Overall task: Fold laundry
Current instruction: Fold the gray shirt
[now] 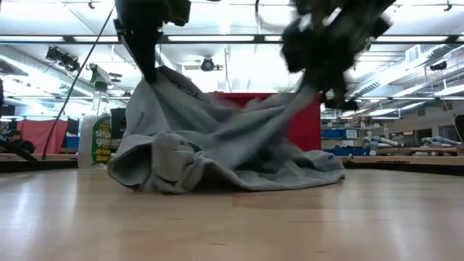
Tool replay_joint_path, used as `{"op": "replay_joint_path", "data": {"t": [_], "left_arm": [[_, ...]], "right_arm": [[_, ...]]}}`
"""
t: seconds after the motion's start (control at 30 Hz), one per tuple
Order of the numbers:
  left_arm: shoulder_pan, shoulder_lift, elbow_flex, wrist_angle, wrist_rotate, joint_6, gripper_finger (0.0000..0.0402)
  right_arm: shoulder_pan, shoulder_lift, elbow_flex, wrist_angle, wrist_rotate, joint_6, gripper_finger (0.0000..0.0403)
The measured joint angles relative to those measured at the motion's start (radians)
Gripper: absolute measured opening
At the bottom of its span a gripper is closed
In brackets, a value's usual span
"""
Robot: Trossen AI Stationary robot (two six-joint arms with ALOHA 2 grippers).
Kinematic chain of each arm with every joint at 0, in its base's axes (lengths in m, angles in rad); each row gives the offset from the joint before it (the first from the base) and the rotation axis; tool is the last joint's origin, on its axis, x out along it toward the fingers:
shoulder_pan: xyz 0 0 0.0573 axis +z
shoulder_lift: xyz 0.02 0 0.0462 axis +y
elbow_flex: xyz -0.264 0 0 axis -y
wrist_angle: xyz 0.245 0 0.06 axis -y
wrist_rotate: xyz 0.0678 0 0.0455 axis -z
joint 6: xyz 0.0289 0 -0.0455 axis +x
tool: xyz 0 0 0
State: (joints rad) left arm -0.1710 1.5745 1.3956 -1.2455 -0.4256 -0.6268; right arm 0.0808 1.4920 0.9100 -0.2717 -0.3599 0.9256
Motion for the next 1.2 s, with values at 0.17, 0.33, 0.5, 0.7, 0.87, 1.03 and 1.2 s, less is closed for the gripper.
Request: {"op": "replay_joint_path", "data": {"t": [0.17, 0.33, 0.5, 0.7, 0.87, 1.03, 1.2], "left_arm": [[0.044, 0.0, 0.0, 0.065, -0.005, 0.081, 0.0], [0.07, 0.0, 0.0, 0.112, -0.006, 0.137, 0.0], [0.085, 0.001, 0.0, 0.118, 0.001, 0.147, 0.0], [0.082, 0.001, 0.0, 0.119, 0.024, 0.095, 0.0], [0.068, 0.001, 0.021, 0.112, 0.031, 0.055, 0.0], [0.056, 0.001, 0.075, 0.098, 0.031, 0.039, 0.0], [0.055, 0.0, 0.099, 0.053, 0.019, 0.035, 0.0]], "right_arm": [[0.108, -0.072, 0.0, -0.057, 0.032, 0.032, 0.0016], [0.067, -0.109, 0.0, -0.004, 0.133, -0.037, 0.0055], [-0.015, -0.144, 0.0, -0.029, 0.324, -0.21, 0.0104], [-0.134, -0.106, 0.0, -0.047, 0.516, -0.391, 0.0163], [-0.224, 0.017, 0.0, 0.035, 0.375, -0.499, 0.0191], [-0.262, 0.177, 0.0, 0.236, 0.215, -0.545, 0.0196], [-0.268, 0.306, 0.025, 0.294, 0.141, -0.532, 0.0184]]}}
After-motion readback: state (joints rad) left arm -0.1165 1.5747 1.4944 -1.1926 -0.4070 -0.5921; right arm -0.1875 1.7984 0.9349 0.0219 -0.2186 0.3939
